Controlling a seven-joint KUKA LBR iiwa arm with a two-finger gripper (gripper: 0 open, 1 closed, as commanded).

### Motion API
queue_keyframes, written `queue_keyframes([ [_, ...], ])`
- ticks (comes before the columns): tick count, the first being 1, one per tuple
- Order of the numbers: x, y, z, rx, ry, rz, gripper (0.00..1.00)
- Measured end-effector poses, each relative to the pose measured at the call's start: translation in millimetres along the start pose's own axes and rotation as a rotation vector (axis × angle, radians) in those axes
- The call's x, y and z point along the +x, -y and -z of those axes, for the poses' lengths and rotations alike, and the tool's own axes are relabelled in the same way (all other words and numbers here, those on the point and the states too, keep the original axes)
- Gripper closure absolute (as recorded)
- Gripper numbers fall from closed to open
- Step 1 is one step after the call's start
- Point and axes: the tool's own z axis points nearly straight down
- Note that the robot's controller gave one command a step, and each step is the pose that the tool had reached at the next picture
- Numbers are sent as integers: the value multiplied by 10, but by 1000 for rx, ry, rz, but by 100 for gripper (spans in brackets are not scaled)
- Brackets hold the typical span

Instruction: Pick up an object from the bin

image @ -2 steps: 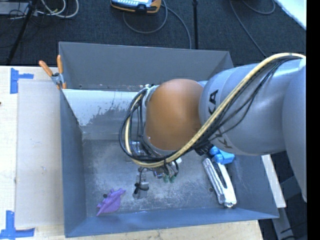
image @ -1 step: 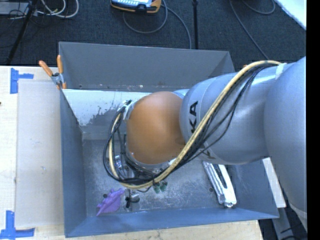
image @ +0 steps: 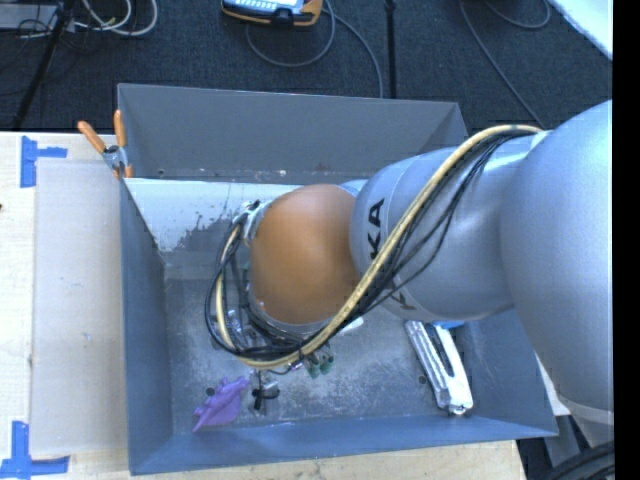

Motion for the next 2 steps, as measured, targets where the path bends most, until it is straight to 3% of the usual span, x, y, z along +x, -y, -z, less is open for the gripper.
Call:
queue_keyframes([
  [1, -99, -138, -349, 0, -1, 154, 0],
  [2, -284, -290, -628, -1, 1, 271, 100],
])
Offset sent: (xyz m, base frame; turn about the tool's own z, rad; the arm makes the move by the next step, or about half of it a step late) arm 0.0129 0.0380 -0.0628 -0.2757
